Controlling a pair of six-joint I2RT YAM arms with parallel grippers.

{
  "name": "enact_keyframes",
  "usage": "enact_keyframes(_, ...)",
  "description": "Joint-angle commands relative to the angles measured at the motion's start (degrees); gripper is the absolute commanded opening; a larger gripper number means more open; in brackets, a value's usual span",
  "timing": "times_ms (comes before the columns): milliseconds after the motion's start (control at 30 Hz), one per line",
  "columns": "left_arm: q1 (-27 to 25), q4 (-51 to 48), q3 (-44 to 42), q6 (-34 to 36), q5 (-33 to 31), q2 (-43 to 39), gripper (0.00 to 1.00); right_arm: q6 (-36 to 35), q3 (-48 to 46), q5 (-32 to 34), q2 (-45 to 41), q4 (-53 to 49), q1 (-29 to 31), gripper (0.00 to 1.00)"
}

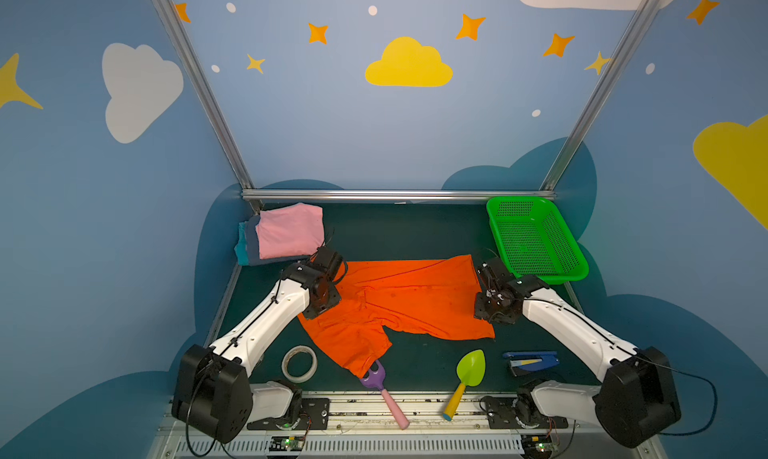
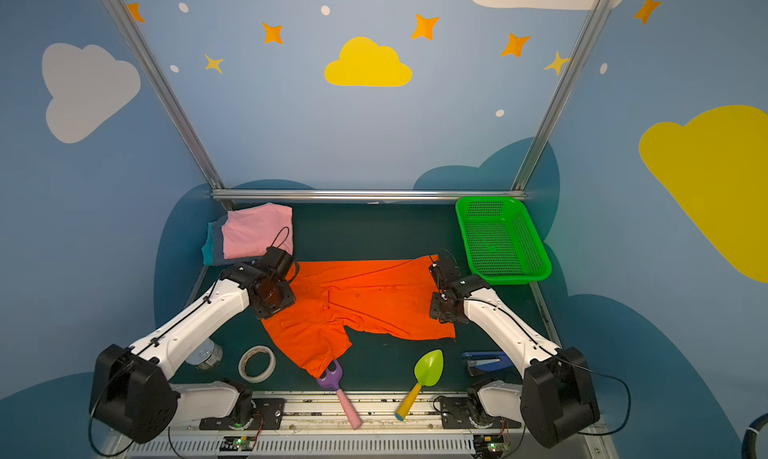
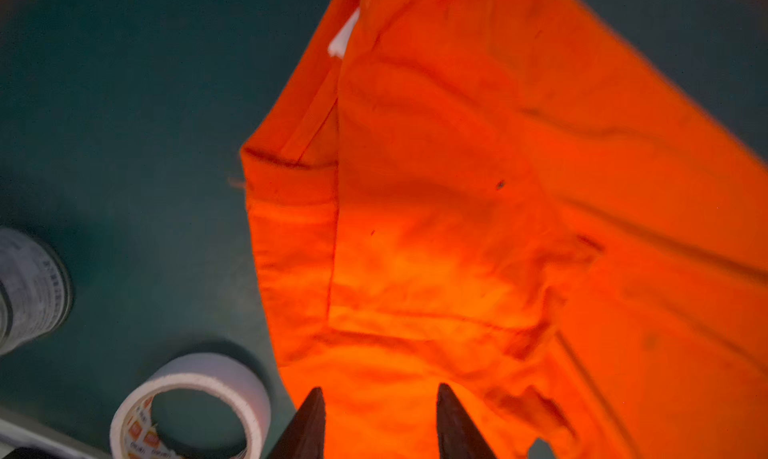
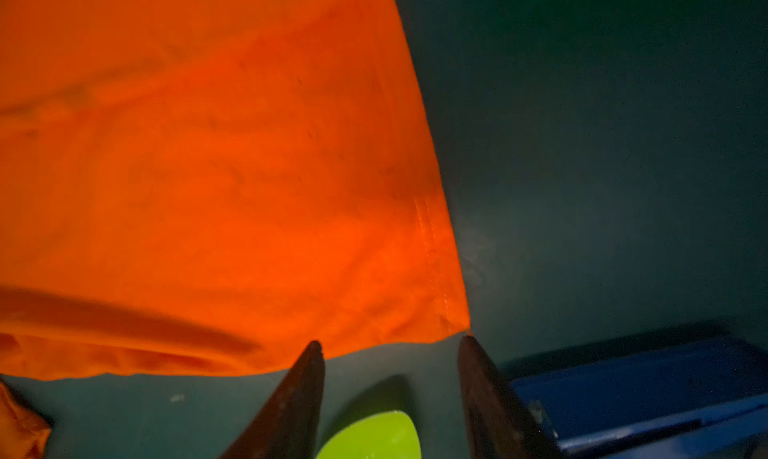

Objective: Fold and stack the t-shirts

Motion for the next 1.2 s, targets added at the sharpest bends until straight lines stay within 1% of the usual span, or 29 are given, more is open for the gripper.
enact_keyframes(0,-3.6,-5.3,-5.5,-5.4,0.5,-4.0,0.52,1.4,-2.6,-4.1,-2.2,0.0,-0.1,0.62)
enact_keyframes(67,-6.8,-3.7,-9.3,-8.8,2.2,-6.3,0.60,0.9,-4.0,-6.1,-1.9,1.0,-0.3,0.65)
enact_keyframes(167,-11.5,0.6,-14.0,-13.7,4.2,-6.8,0.67,1.2,-5.5,-8.0,-1.2,2.4,-1.1,0.67)
enact_keyframes(333,-16.2,5.7,-16.7,-17.2,5.2,-1.6,0.68,0.9,-7.0,-10.3,-1.6,3.4,-3.0,0.67)
enact_keyframes(500,-17.2,10.6,-17.5,-17.4,7.3,5.6,0.68,-0.1,-7.7,-11.0,-3.1,3.0,-5.3,0.69)
enact_keyframes(567,-17.3,11.7,-17.4,-17.0,7.4,8.2,0.63,-0.4,-8.1,-11.2,-3.4,3.2,-6.1,0.71)
enact_keyframes(633,-17.3,12.4,-17.0,-16.6,7.4,10.7,0.55,-0.6,-8.6,-11.8,-3.4,3.6,-6.9,0.72)
enact_keyframes(733,-17.2,12.6,-16.1,-15.9,7.2,13.4,0.26,-0.9,-8.7,-13.1,-2.4,4.5,-7.8,0.74)
enact_keyframes(767,-17.2,12.6,-15.6,-15.6,7.1,13.9,0.19,-1.0,-8.7,-13.4,-1.8,4.8,-8.1,0.74)
enact_keyframes(800,-17.1,12.4,-15.1,-15.3,7.1,14.4,0.12,-0.9,-8.7,-13.6,-0.9,5.0,-8.2,0.74)
enact_keyframes(867,-16.7,11.7,-14.2,-14.8,7.0,14.4,0.05,-0.9,-8.7,-14.0,0.7,5.5,-8.4,0.75)
enact_keyframes(1000,-14.8,9.7,-12.1,-12.6,7.3,12.4,0.04,-0.4,-8.3,-15.0,4.9,7.4,-8.4,0.76)
enact_keyframes(1167,-12.3,6.4,-10.7,-10.6,7.5,8.0,0.04,1.1,-8.0,-13.3,8.7,9.0,-8.7,0.75)
